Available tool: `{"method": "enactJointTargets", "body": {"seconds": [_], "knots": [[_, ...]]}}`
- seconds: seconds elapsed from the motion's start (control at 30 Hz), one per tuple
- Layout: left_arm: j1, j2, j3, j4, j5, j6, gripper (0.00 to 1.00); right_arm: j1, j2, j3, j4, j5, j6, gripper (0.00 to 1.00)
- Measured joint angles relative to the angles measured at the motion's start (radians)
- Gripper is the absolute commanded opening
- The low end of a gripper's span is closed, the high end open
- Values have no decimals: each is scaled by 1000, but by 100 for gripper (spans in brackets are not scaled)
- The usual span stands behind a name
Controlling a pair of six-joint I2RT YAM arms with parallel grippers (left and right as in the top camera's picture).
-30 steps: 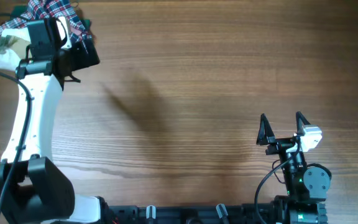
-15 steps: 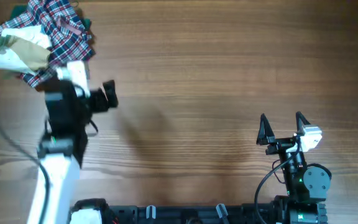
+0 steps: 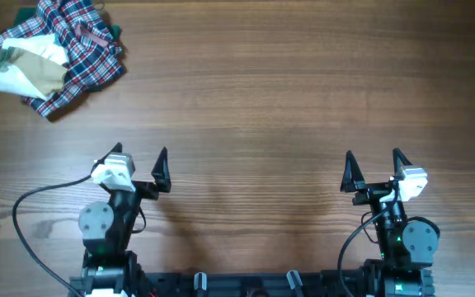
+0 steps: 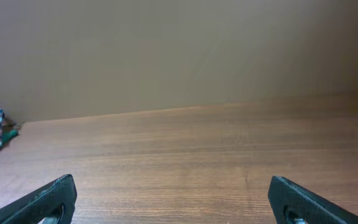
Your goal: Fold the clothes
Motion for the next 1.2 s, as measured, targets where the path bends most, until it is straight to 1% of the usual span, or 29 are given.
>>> {"method": "enactJointTargets", "body": {"seconds": [0.17, 0.4, 0.67, 0.8, 1.2], "knots": [[-64, -127, 0, -79, 4, 0, 100, 0, 0, 0, 0, 0, 0, 100], [-69, -301, -5, -214, -2, 0, 100, 0, 0, 0, 0, 0, 0, 100], [-69, -440, -8, -345, -24, 0, 100, 0, 0, 0, 0, 0, 0, 100], [-66, -447, -8, -383, -32, 0, 100, 0, 0, 0, 0, 0, 0, 100], [-62, -447, -8, -382, -32, -42, 100, 0, 0, 0, 0, 0, 0, 100]]}}
